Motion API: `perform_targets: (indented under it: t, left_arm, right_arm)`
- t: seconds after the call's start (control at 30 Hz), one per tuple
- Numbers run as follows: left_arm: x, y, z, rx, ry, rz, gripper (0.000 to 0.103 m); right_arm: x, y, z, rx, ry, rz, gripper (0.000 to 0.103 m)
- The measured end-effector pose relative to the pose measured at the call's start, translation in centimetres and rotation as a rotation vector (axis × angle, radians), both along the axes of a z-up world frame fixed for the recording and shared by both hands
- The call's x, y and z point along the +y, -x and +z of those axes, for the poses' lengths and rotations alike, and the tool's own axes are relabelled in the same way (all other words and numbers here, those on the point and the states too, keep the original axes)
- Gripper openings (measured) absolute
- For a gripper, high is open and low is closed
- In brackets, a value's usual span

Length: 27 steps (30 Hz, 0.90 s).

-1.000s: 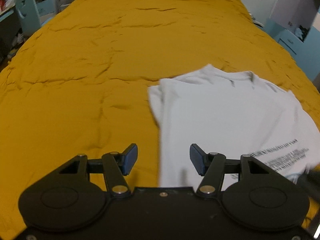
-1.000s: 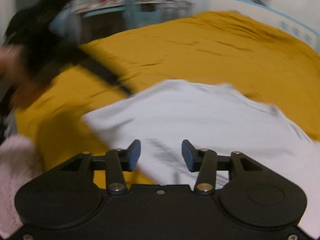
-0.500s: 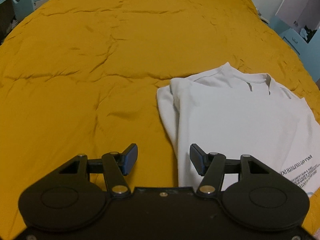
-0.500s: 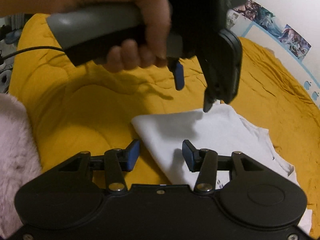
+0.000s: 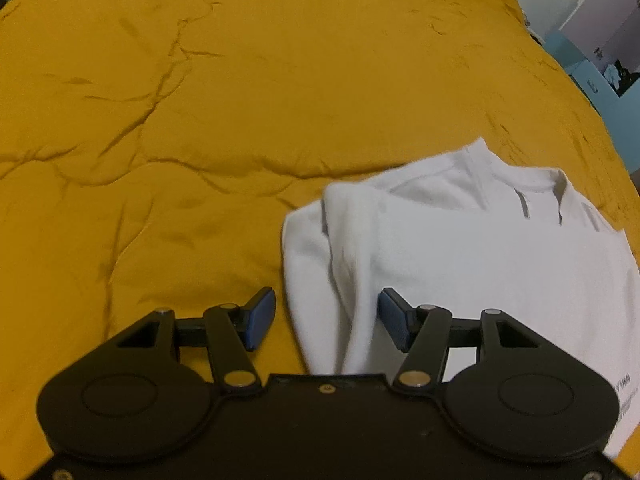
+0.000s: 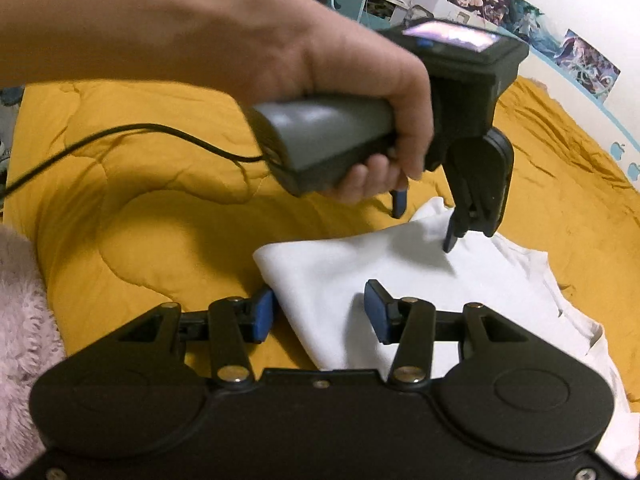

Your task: Fold small clothes

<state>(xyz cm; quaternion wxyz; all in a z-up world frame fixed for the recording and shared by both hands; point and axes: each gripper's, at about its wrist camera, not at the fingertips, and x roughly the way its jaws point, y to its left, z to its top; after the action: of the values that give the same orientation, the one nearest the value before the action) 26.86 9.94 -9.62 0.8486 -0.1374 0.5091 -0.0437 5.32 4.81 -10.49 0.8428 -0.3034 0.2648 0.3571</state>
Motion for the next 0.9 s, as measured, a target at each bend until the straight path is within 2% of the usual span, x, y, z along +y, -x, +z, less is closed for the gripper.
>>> perform_targets:
  t: [0.23,0.3,0.33,0.37,0.4,0.43,0.5,0.63,0.9]
  left_arm:
    - [-0.1,-2.7,-0.3,-0.018,0.034,0.014,0.06]
    - [-0.3,-3.0,-0.2,-0.024,0.043,0.012,0.051]
    - [-0.4,-3.0,-0.1,-0.029,0.046,0.013,0.051]
    - [-0.6,-2.9,0.0,-0.034,0.046,0.011,0.04]
    - [-0.7,-2.9,0.2,-0.039,0.049,0.002,0.026]
    - [-0.9,-2.8,0.4,-0.045,0.049,-0.004,0.024]
    - [-1.1,-2.6,1.0,-0.056,0.052,-0.016,0.015]
    - [-1.6,-2.2,2.8,-0.078,0.055,-0.018,0.013]
    - [-3.5,-1.7,6.8,-0.118,0.093,0.023,0.012]
  right_arm:
    - [0.2,0.1,0.0,0.002,-0.007,0.002,0.047]
    - [0.4,0.3,0.0,-0.01,-0.002,0.006,0.047]
    - [0.5,0.5,-0.1,-0.016,0.001,0.01,0.047]
    - [0.6,0.6,0.0,-0.013,0.004,0.017,0.046]
    - [0.5,0.4,-0.1,-0.001,0.0,0.023,0.03]
    - [0.4,0.3,-0.3,0.007,-0.004,0.012,0.018]
    - [0.1,0.2,0.1,0.031,-0.027,-0.006,0.015]
    - [-1.1,-0.5,1.3,0.082,-0.103,-0.047,0.013]
    - [-5.6,-0.2,5.1,0.1,-0.242,-0.14,0.009]
